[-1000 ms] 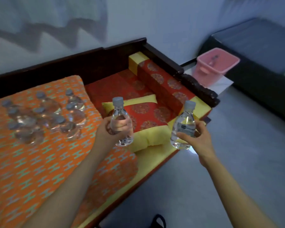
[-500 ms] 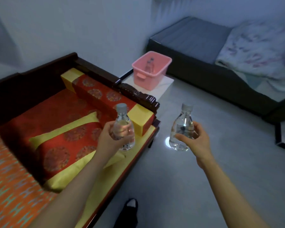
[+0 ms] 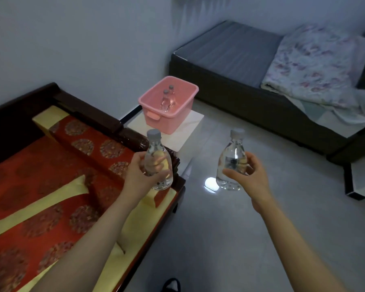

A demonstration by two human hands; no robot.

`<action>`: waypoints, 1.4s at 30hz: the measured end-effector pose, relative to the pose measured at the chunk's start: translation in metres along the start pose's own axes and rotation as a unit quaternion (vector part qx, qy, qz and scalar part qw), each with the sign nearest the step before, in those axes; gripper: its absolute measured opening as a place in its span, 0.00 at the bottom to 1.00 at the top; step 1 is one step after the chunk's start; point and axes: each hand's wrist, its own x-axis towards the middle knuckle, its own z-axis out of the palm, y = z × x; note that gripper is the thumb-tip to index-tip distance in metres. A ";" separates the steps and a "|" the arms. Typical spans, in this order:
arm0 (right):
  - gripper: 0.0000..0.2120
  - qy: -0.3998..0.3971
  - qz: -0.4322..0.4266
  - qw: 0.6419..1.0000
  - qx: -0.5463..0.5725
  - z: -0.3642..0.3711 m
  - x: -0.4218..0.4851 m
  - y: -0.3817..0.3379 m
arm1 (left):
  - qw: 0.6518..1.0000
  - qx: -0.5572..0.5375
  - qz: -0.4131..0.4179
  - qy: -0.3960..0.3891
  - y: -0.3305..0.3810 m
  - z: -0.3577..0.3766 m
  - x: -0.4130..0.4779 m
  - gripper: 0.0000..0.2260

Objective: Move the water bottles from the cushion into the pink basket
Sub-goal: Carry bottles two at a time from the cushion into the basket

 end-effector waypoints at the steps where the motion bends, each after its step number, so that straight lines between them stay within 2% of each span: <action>1: 0.28 0.000 0.004 1.000 0.003 -0.006 0.017 -0.002 | 1.000 0.006 0.000 -0.001 0.004 0.010 0.015 0.26; 6: 0.30 -0.020 0.002 1.000 0.000 -0.030 0.096 -0.008 | 1.000 0.017 -0.014 0.000 0.019 0.050 0.086 0.30; 12: 0.29 -0.071 -0.001 0.997 -0.012 -0.059 0.200 -0.004 | 0.997 0.010 -0.027 0.066 0.027 0.106 0.156 0.30; 17: 0.34 -0.128 0.003 0.991 -0.032 -0.065 0.298 -0.012 | 0.993 0.002 -0.033 0.115 0.031 0.152 0.220 0.30; 21: 0.29 -0.164 -0.002 0.986 -0.034 -0.060 0.362 -0.019 | 0.989 0.002 -0.041 0.141 0.026 0.174 0.260 0.28; 29: 0.30 -0.229 -0.003 0.973 -0.015 0.005 0.484 -0.034 | 0.980 0.002 -0.060 0.191 0.008 0.161 0.362 0.31; 36: 0.30 -0.249 -0.004 0.968 -0.026 0.086 0.597 -0.039 | 0.972 -0.017 -0.087 0.218 -0.013 0.144 0.471 0.31; 40: 0.34 -0.267 0.016 0.962 -0.050 0.126 0.639 -0.026 | 0.966 -0.015 -0.120 0.228 -0.033 0.137 0.507 0.36; 42: 0.32 -0.274 0.025 0.959 -0.061 0.142 0.657 -0.014 | 0.962 -0.012 -0.139 0.233 -0.044 0.136 0.522 0.36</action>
